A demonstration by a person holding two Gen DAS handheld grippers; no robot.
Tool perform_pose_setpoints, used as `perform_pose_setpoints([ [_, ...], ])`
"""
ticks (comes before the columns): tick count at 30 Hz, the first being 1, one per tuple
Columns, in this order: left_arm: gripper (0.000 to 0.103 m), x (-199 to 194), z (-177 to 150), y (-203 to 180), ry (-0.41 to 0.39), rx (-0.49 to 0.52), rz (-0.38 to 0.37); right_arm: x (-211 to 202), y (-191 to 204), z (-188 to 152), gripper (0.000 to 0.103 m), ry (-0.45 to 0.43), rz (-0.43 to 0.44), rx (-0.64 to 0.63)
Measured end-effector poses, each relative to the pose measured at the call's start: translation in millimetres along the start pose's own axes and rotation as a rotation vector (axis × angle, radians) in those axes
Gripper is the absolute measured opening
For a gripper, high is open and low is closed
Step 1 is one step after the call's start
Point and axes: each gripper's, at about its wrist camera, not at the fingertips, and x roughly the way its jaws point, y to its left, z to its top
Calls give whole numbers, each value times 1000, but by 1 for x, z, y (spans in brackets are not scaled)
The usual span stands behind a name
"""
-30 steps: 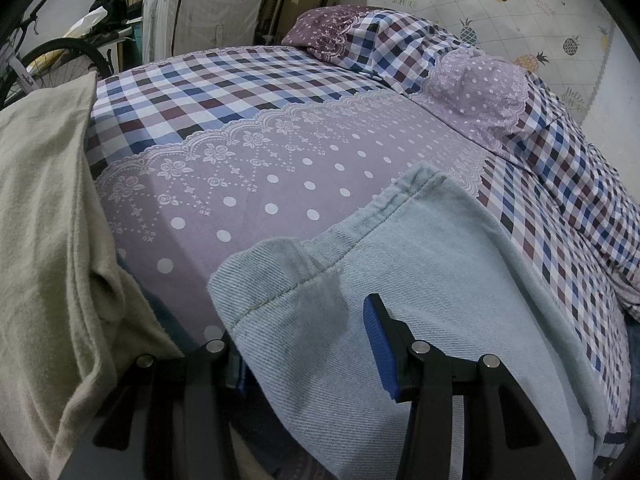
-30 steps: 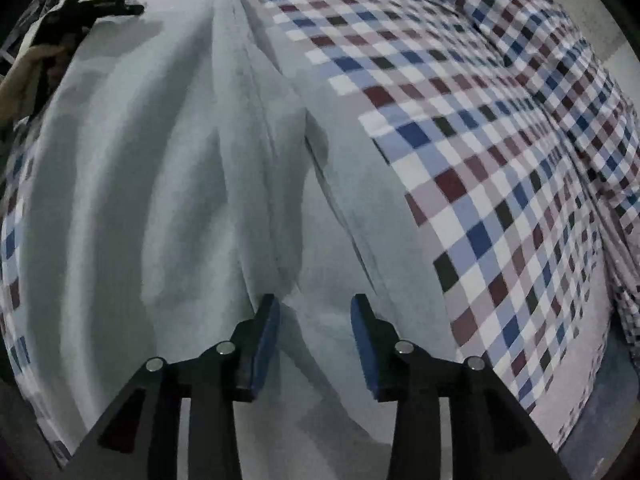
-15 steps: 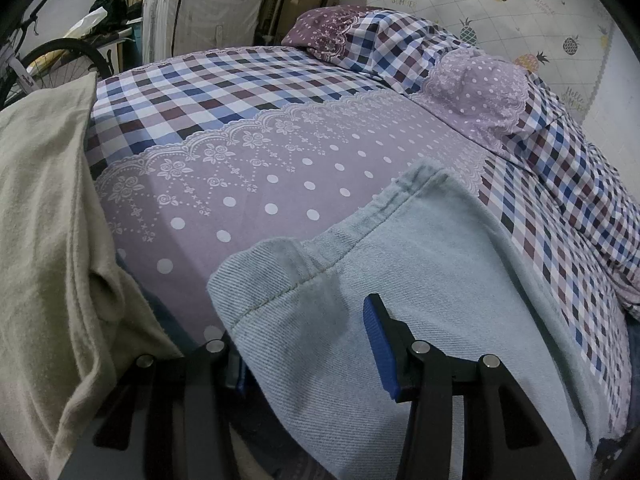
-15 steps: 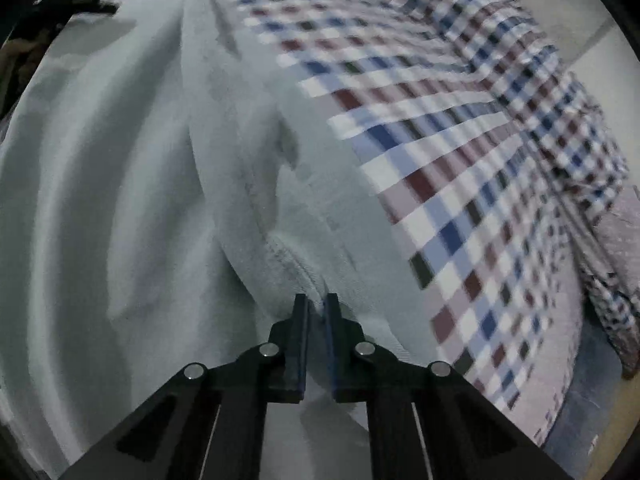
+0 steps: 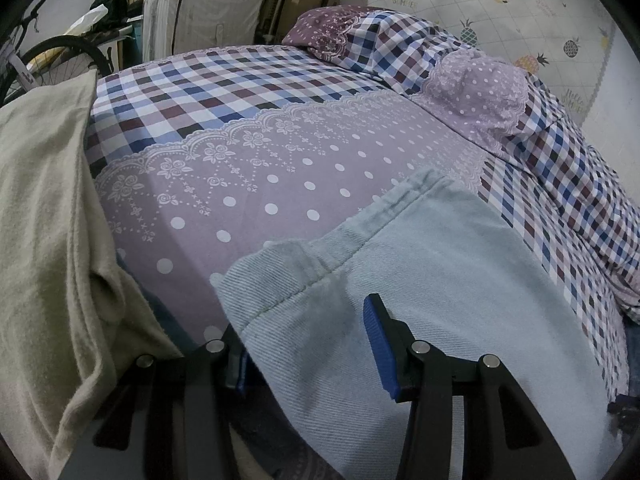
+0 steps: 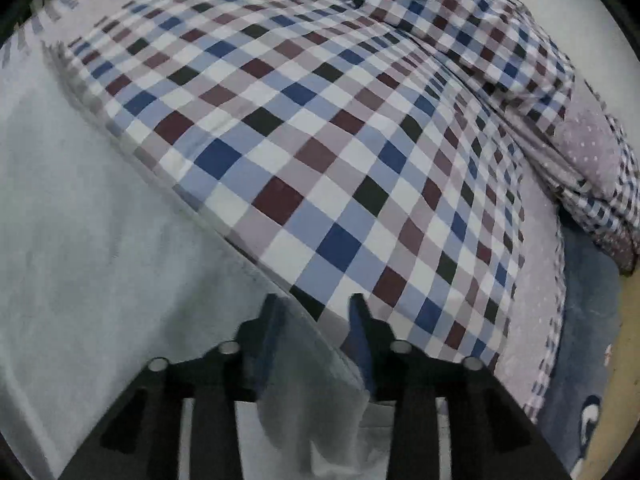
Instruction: Fold clothes
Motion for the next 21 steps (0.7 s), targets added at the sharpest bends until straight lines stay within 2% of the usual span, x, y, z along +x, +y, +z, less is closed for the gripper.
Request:
perform_pose_setpoints([
  [1, 51, 0, 0, 0, 0, -2, -1, -6, 1, 4, 45, -24, 11, 4],
  [3, 51, 0, 0, 0, 1, -7, -5, -22, 3, 8, 64, -84, 30, 37],
  [5, 51, -1, 1, 1, 3, -13, -9, -39, 1, 6, 70, -152, 40, 86],
  [8, 51, -2, 1, 3, 11, -27, -22, -56, -5, -3, 72, -234, 65, 174],
  [14, 51, -9, 9, 13, 64, -101, -74, -87, 16, -65, 72, -339, 164, 268],
  [17, 52, -17, 8, 13, 86, -127, -77, -99, 9, -105, 72, -387, 157, 368],
  [21, 56, -30, 5, 13, 108, -149, -92, -104, -16, -167, 72, -443, 119, 584],
])
